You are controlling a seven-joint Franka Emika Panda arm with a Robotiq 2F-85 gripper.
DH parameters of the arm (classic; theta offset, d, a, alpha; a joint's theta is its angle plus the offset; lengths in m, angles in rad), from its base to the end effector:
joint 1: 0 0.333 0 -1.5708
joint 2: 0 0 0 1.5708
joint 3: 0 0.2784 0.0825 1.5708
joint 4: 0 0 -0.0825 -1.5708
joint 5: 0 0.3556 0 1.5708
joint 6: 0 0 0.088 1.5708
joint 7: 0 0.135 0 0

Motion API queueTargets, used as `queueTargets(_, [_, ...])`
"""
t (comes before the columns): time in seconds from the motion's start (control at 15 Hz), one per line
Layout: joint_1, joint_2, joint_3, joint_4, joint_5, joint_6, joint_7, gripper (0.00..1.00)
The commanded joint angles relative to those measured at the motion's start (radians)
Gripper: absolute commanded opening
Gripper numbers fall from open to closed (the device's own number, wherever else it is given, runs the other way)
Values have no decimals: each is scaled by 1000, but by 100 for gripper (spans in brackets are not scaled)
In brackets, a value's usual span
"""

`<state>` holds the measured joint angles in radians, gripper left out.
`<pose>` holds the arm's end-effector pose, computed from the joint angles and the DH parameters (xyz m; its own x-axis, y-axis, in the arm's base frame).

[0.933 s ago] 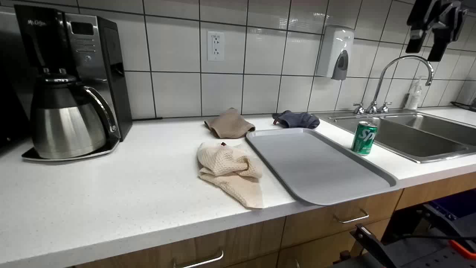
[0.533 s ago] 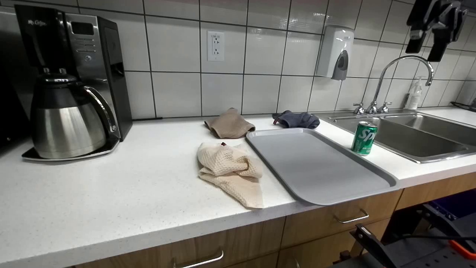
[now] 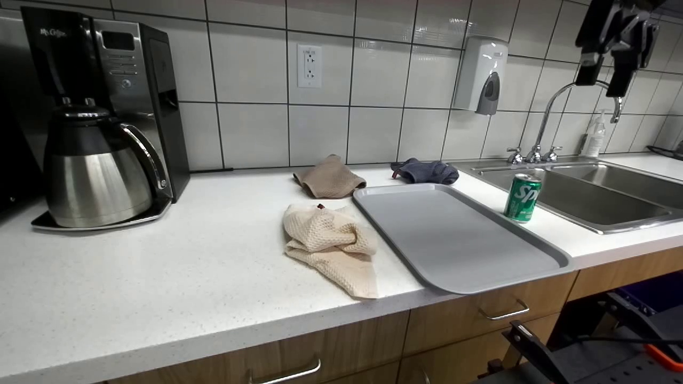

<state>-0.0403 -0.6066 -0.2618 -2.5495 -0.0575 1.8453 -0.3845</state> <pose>0.3304 -0.1045 0.4063 0.9852 0.1580 -0.0668 0.1485 -0.9804 -0.1292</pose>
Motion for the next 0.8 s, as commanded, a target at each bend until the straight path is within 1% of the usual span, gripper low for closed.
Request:
queueTargets(0.0, [11, 48, 40, -9, 23, 23, 13, 100])
queueTargets(0.33, [37, 114, 85, -24, 61, 89, 29, 100])
queueTargets(0.53, [57, 164, 116, -35, 85, 150, 42, 100])
queueTargets(0.73, [80, 214, 147, -43, 119, 235, 60, 100])
